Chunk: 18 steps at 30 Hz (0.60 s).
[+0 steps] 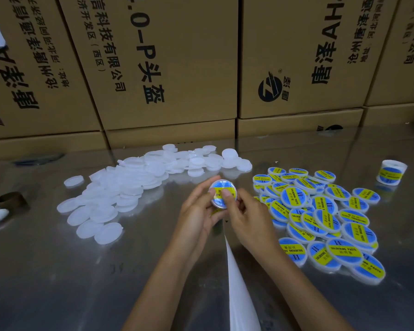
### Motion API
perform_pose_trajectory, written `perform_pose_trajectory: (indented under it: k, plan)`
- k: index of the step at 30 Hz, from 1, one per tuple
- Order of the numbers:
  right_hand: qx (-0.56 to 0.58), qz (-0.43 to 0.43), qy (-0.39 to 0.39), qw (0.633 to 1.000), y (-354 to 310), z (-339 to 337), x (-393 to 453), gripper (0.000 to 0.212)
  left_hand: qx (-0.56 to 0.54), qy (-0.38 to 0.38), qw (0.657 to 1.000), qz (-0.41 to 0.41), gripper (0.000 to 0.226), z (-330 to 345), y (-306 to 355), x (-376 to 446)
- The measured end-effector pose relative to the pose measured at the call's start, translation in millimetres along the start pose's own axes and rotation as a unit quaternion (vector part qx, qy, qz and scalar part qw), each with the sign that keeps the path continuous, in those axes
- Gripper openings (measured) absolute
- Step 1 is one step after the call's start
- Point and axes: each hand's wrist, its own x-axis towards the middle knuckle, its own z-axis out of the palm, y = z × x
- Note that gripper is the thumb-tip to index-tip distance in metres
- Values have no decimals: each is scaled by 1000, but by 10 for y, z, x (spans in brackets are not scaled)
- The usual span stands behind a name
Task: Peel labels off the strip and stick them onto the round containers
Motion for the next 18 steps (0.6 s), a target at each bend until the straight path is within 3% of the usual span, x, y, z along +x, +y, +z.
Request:
perform_pose_trajectory:
  k: [4,7,11,18]
  plan:
    - [-9,-20,34,999,18,-18,24,43,167,13,985,41,26,-66,-12,-18]
    - [5,-38,30,999,42,-58,44,44,227,-6,972,57,34,-132,60,-15]
    - [21,-74,-28,997,48,-84,56,38,234,-42,971,27,44,-236,168,2]
    - [68,-65,-94,991,-1,-62,15,40,175,65,982,37,16,-212,127,2]
